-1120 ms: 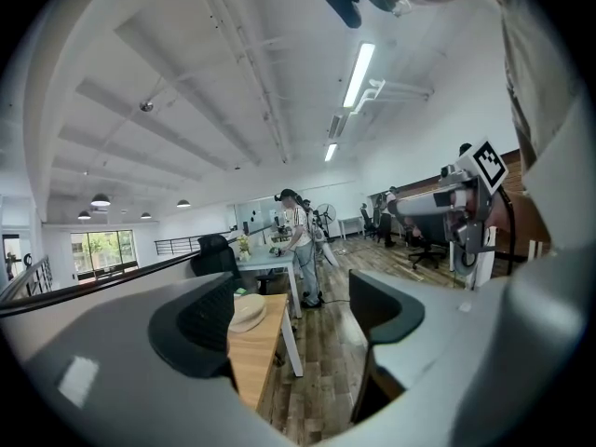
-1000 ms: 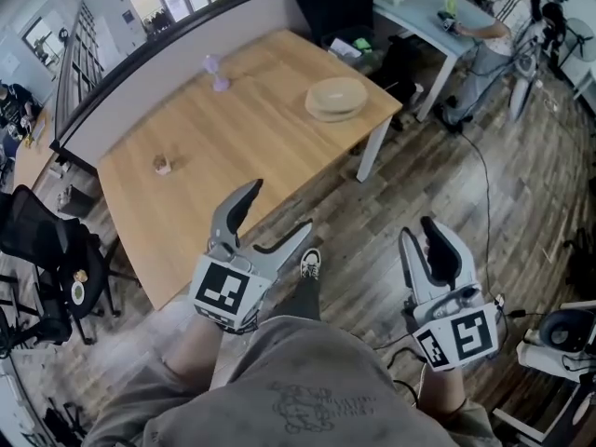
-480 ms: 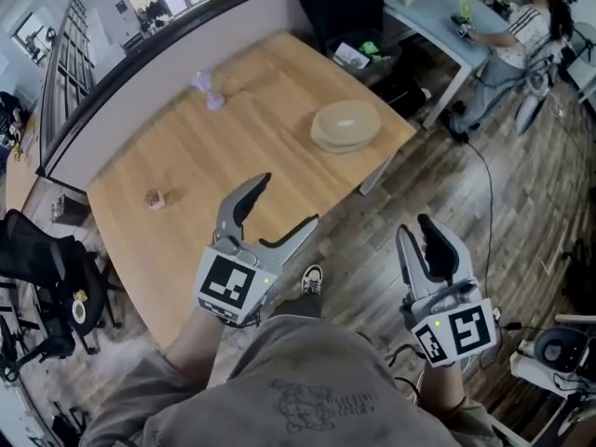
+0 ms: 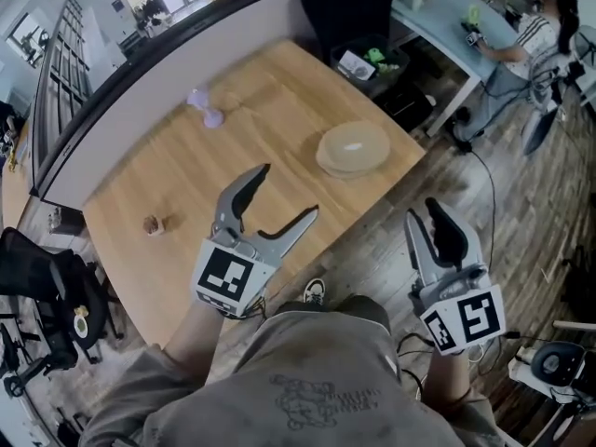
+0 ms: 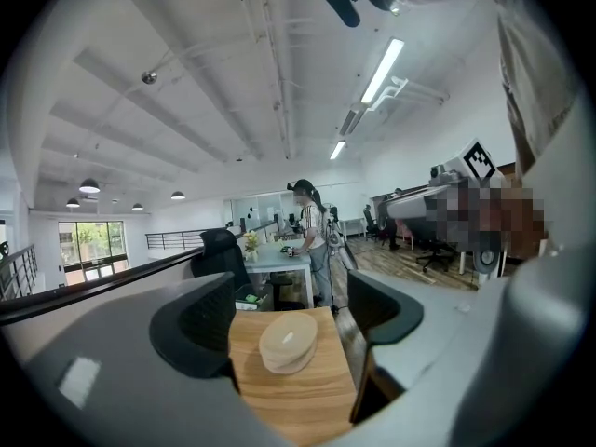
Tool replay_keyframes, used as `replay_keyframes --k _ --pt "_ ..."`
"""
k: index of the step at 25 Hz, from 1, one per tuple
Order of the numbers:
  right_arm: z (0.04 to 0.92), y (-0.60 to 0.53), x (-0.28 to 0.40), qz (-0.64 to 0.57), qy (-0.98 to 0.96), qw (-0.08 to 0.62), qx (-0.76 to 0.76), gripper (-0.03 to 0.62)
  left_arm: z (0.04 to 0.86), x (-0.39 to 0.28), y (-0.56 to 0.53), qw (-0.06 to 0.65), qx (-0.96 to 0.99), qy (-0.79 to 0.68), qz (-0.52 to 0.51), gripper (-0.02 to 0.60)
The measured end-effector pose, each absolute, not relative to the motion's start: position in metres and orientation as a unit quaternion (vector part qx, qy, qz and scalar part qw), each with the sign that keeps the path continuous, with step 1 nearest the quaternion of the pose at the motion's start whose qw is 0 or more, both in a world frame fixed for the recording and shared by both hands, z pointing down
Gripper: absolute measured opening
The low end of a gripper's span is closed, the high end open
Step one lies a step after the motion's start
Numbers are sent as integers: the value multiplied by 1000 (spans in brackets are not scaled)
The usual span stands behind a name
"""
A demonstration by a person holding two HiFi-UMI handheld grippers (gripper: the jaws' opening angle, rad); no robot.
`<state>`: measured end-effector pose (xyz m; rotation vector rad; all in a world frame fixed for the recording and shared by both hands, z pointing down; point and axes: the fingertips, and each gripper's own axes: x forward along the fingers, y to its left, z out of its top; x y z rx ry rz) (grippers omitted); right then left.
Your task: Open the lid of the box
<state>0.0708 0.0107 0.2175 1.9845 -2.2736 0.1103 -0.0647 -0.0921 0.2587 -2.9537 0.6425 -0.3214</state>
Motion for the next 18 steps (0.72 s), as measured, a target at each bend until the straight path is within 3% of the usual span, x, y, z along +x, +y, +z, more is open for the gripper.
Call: replay_keyframes --k 18 --pt "251 -111 150 63 -812 77 575 110 291 6 -179 32 -952 272 -137 377"
